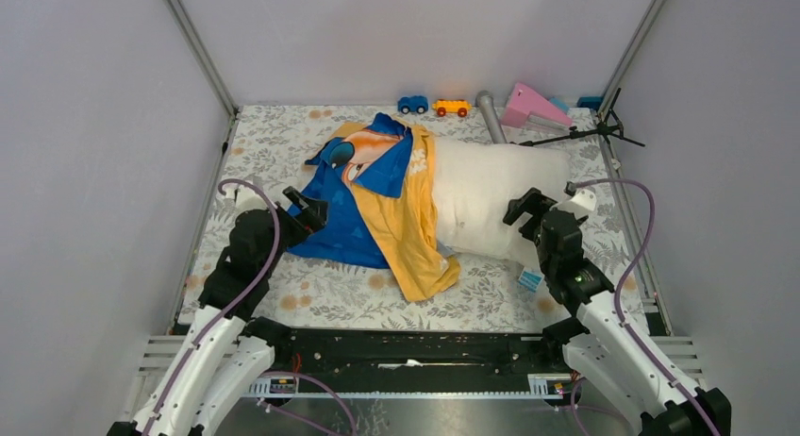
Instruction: Remove the pillowcase from the pillow
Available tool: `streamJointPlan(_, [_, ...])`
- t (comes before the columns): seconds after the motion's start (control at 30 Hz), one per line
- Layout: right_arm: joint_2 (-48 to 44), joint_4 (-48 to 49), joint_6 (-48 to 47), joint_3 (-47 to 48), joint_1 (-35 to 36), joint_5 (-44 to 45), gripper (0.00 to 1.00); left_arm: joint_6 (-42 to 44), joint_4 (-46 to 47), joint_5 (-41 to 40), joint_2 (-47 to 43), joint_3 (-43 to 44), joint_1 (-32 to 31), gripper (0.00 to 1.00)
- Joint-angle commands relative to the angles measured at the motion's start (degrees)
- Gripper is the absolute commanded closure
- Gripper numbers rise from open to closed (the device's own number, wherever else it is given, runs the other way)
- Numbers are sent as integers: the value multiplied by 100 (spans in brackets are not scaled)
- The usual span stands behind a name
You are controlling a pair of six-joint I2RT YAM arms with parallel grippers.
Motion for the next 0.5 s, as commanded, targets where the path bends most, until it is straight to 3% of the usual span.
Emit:
streamJointPlan(0.0, [272, -479, -360, 777, 7, -1087, 0, -441, 769, 1867, -78, 189, -36, 1])
streamJointPlan(0.1, [436, -825, -458, 1200, 15, -1458, 0, -871, 1140, 2078, -199, -75, -293, 1])
streamJointPlan(0.23, [697, -1279, -569, 1744, 11, -1937, 1, -835, 1158, 1170, 42, 21, -1122, 1])
streamJointPlan(0.47, [982, -1670, -783, 2207, 11, -1941, 0, -521, 1419, -543, 1704, 771, -3408, 1])
